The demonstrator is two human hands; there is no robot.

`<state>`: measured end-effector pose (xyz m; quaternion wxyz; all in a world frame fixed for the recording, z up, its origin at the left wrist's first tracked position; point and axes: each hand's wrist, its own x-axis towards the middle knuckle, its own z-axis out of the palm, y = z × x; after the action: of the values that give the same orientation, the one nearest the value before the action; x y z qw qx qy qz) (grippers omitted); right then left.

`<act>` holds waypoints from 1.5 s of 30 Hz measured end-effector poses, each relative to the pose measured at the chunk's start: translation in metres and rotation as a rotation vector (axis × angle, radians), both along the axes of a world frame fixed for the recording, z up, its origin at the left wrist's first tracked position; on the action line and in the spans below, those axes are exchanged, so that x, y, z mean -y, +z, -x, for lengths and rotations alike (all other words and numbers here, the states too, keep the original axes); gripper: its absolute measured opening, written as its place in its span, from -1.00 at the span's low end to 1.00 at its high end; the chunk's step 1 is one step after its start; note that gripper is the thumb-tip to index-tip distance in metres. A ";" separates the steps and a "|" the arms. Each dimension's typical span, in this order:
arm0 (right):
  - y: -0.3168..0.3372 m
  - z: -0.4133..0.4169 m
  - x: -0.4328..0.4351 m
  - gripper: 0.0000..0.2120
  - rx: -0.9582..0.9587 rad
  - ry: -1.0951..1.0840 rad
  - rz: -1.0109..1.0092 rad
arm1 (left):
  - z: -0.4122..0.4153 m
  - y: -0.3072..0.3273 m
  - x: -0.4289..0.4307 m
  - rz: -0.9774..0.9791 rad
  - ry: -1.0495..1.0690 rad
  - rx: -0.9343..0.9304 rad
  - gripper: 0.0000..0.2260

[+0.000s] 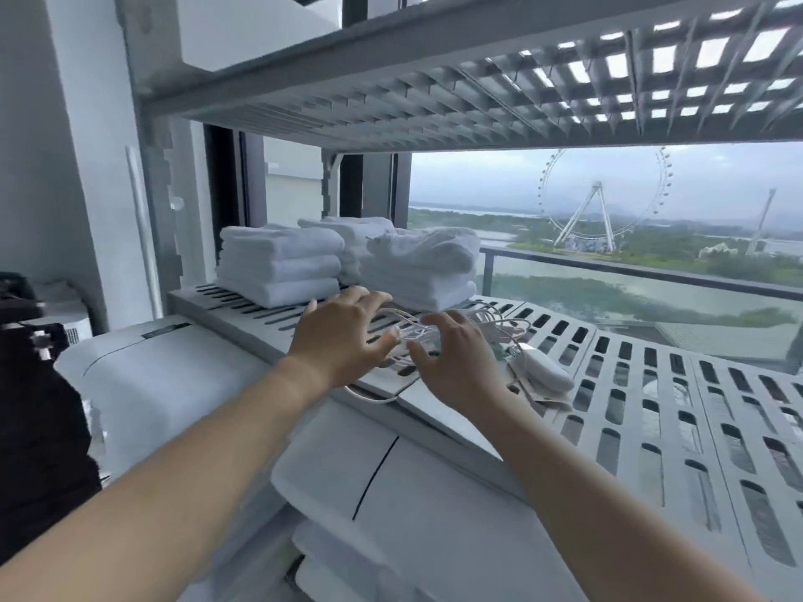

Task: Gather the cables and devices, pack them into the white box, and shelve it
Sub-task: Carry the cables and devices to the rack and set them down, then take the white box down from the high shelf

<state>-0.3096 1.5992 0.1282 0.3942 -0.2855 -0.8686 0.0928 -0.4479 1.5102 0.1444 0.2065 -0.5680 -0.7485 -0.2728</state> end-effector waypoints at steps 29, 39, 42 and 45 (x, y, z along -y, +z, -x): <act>0.037 0.293 0.183 -0.62 -0.086 0.235 -0.037 | 0.269 0.040 0.216 -0.015 0.159 -0.078 -0.59; 0.098 0.350 0.160 -0.65 -0.127 0.243 -0.263 | 0.331 0.099 0.207 -0.090 0.224 -0.302 -0.56; 0.125 0.362 0.146 -0.64 -0.136 0.263 -0.327 | 0.345 0.127 0.192 -0.159 0.231 -0.320 -0.53; 0.152 0.374 0.134 -0.64 -0.173 0.257 -0.369 | 0.358 0.152 0.174 -0.193 0.228 -0.342 -0.60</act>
<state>-0.6832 1.4656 0.2805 0.4976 -0.0866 -0.8631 0.0059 -0.8060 1.3362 0.2967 0.4134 -0.4955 -0.7322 -0.2178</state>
